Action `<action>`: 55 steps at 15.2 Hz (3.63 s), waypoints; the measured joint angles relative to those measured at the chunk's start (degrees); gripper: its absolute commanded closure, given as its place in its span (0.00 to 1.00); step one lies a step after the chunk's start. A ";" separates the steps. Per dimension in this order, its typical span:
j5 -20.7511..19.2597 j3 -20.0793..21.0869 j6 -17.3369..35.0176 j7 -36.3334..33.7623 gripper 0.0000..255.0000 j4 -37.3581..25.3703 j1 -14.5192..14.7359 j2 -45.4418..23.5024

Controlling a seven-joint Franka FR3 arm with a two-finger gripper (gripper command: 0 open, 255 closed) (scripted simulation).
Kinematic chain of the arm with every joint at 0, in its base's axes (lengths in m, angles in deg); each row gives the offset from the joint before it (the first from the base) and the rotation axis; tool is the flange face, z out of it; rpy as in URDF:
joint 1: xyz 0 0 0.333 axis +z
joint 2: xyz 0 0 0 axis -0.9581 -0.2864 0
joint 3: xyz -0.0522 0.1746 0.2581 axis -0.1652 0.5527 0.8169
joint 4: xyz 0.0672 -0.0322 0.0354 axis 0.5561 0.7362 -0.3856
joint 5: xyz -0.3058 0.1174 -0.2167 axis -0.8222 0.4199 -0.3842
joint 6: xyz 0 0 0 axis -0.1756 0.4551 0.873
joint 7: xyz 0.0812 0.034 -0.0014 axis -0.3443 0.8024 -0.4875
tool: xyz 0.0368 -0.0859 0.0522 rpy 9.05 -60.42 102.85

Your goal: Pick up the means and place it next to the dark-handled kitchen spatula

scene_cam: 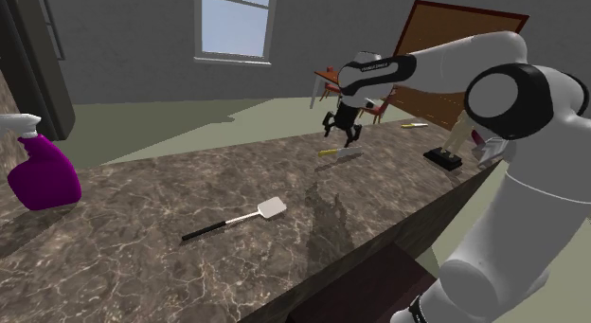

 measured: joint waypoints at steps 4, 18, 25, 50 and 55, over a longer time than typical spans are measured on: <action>0.29 -1.93 0.72 -4.72 0.00 -5.38 -1.44 -6.05; 1.86 -4.59 6.63 -10.32 0.00 -9.49 -4.04 -16.13; 1.89 -4.59 6.90 -10.28 1.00 -9.30 -4.05 -16.19; 0.89 -5.06 -2.64 -11.07 1.00 -14.66 -3.87 -11.92; 0.68 -5.19 -6.16 -11.19 1.00 -17.39 -3.97 -11.12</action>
